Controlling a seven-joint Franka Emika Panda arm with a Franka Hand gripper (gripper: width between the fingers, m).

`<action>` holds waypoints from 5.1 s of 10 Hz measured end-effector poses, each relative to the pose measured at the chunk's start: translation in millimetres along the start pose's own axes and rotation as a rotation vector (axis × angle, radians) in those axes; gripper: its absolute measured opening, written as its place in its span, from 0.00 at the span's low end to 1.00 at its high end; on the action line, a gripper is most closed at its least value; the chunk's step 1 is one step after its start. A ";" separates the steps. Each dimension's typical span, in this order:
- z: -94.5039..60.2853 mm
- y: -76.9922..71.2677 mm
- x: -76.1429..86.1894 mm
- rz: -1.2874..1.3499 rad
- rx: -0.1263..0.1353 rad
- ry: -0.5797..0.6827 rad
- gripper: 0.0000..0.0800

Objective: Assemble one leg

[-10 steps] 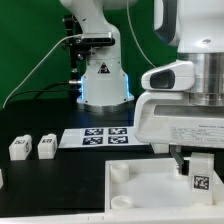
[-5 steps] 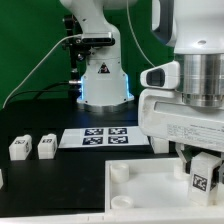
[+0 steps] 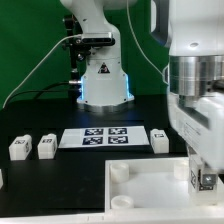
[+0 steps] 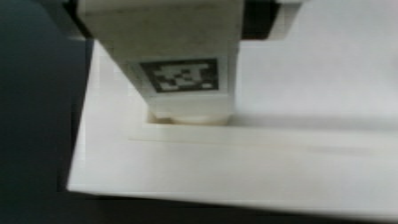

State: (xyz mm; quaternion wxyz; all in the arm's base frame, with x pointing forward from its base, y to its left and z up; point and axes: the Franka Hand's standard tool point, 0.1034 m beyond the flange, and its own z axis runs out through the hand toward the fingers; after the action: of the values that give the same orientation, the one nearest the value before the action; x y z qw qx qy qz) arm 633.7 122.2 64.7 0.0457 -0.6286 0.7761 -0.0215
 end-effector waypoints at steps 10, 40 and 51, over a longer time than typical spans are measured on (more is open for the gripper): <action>-7.4 -2.5 -0.6 -0.265 0.014 -0.020 0.80; -9.9 5.4 4.4 0.027 -0.009 0.082 0.79; -33.7 18.3 -7.6 0.044 0.011 0.017 0.81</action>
Offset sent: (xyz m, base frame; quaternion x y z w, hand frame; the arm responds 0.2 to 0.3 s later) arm 0.0004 -0.0082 0.0010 0.0161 0.0265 0.2242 0.9740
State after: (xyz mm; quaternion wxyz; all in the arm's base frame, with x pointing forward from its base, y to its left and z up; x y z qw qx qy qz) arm 614.2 132.6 96.9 0.0429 -0.6111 0.7898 -0.0301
